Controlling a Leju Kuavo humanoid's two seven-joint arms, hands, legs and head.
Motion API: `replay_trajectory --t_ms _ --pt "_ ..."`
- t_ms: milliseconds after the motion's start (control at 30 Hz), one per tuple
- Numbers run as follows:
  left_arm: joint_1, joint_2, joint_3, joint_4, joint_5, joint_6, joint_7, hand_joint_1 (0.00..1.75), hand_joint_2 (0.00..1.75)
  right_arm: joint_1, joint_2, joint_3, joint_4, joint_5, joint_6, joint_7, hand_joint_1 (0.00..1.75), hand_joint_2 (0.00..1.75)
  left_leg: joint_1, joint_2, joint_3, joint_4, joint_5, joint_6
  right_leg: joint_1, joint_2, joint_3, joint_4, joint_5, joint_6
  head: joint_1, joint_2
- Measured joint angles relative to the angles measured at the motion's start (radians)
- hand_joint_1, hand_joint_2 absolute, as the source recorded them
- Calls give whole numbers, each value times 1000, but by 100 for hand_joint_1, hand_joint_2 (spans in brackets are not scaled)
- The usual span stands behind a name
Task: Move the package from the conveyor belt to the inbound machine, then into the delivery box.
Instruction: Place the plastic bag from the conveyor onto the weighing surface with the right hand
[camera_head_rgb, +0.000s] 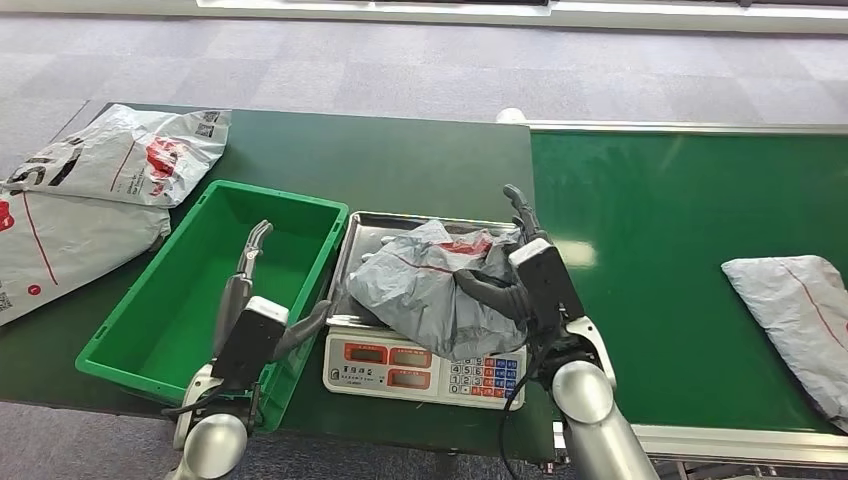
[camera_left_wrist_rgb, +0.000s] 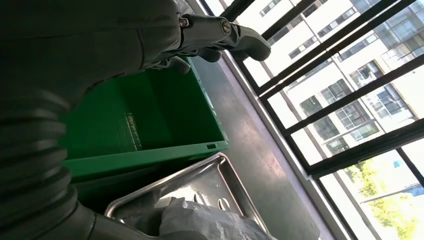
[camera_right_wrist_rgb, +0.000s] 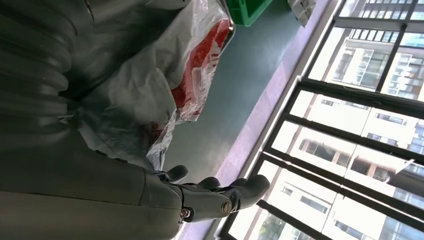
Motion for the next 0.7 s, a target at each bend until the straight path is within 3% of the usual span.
replay_trajectory --t_ms 200,367,633,700 --pt "-97 -26 -93 101 -58 28 68 0 175 121 -45 -95 -123 9 -5 4 0 175 -1 6 0 0 -1 1 -1 5 -2 0 1 1 0 0" --pt "-163 -68 -164 200 -65 -45 141 0 175 215 -80 -153 -178 -7 -121 -63 0 175 -1 1 -1 0 -1 2 -1 0 0 0 0 2 0 0" --pt "-207 -107 -219 289 -40 -64 151 0 175 279 -108 -182 -206 -13 -149 -85 0 175 -1 8 0 0 -2 3 -1 7 -2 0 1 2 0 0" --pt "-214 -113 -226 306 6 -109 154 0 175 285 -113 -185 -207 -21 -160 -84 0 175 -1 7 0 0 -2 3 -1 6 -2 0 1 2 0 0"
